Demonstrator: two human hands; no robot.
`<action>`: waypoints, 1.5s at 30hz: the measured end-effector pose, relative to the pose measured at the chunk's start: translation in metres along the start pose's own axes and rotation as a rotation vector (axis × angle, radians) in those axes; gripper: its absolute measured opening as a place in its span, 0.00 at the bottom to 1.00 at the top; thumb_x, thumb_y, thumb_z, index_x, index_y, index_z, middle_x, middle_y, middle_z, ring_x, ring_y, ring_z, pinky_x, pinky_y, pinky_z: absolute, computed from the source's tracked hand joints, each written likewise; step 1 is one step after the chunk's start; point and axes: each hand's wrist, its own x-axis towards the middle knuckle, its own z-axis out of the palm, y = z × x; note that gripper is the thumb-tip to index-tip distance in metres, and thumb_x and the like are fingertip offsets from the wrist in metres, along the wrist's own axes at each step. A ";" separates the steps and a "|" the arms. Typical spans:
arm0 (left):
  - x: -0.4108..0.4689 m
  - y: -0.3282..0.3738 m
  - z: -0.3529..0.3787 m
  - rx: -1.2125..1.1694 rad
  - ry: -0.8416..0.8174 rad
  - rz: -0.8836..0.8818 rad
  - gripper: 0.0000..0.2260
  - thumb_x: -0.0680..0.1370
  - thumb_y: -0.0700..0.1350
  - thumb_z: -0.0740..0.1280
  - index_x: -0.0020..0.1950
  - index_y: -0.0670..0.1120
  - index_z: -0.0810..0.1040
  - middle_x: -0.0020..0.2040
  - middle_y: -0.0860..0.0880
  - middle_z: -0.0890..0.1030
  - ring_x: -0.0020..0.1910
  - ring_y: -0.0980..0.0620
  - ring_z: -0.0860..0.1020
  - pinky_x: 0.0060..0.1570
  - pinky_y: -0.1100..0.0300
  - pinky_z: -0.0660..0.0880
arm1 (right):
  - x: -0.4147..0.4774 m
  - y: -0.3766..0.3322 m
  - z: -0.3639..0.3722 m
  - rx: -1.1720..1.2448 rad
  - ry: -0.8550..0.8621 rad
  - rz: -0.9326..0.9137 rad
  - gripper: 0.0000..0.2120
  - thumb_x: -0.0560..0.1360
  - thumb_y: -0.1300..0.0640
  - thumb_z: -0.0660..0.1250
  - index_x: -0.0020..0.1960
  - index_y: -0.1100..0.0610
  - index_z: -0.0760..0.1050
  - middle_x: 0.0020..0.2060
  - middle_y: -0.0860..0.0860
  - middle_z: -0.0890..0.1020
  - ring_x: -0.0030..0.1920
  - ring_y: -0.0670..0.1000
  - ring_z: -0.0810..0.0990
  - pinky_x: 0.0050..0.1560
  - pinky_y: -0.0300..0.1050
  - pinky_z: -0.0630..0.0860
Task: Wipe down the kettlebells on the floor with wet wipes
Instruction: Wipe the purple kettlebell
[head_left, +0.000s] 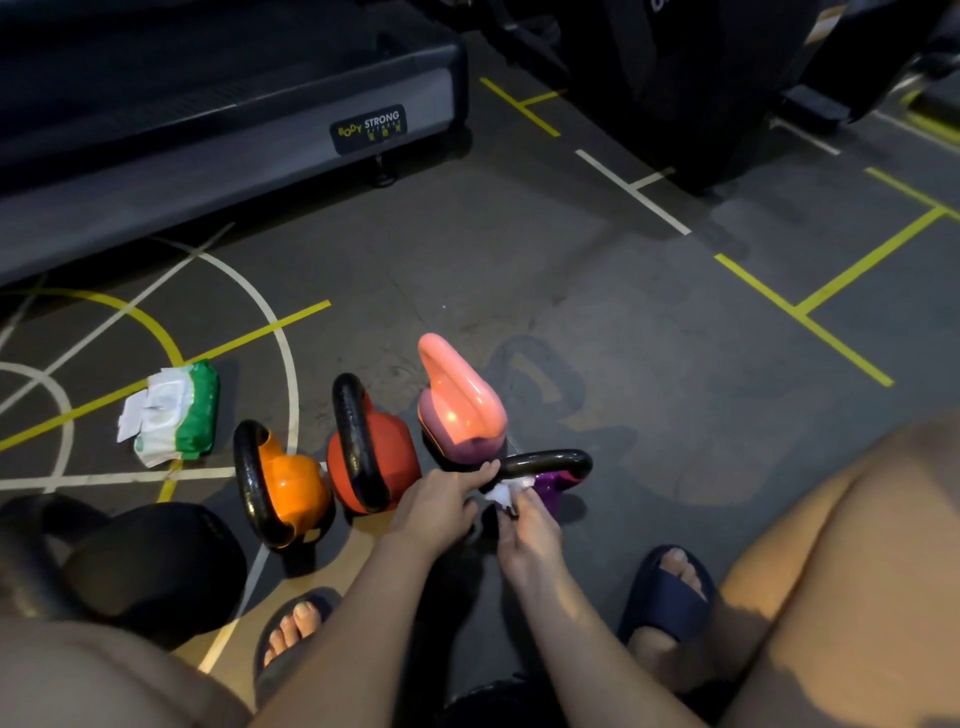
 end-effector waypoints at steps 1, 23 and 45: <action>0.001 -0.001 0.000 -0.001 0.007 0.002 0.29 0.77 0.45 0.63 0.73 0.72 0.66 0.64 0.49 0.82 0.61 0.46 0.80 0.57 0.54 0.76 | 0.001 -0.002 -0.001 0.057 -0.007 0.026 0.07 0.80 0.68 0.62 0.49 0.65 0.80 0.37 0.57 0.85 0.36 0.51 0.84 0.36 0.41 0.81; -0.005 0.018 0.003 0.262 -0.055 0.066 0.28 0.82 0.42 0.57 0.82 0.56 0.57 0.68 0.45 0.78 0.62 0.38 0.77 0.55 0.47 0.74 | 0.040 -0.001 -0.016 -1.086 -0.053 -0.437 0.08 0.74 0.65 0.67 0.38 0.62 0.83 0.33 0.55 0.83 0.36 0.53 0.78 0.37 0.40 0.68; -0.005 0.003 0.009 0.110 0.004 0.067 0.31 0.79 0.44 0.61 0.80 0.62 0.58 0.70 0.50 0.77 0.61 0.38 0.79 0.55 0.47 0.77 | 0.015 0.006 -0.022 -1.221 -0.080 -0.608 0.09 0.76 0.63 0.66 0.39 0.56 0.80 0.44 0.53 0.77 0.43 0.53 0.80 0.42 0.36 0.68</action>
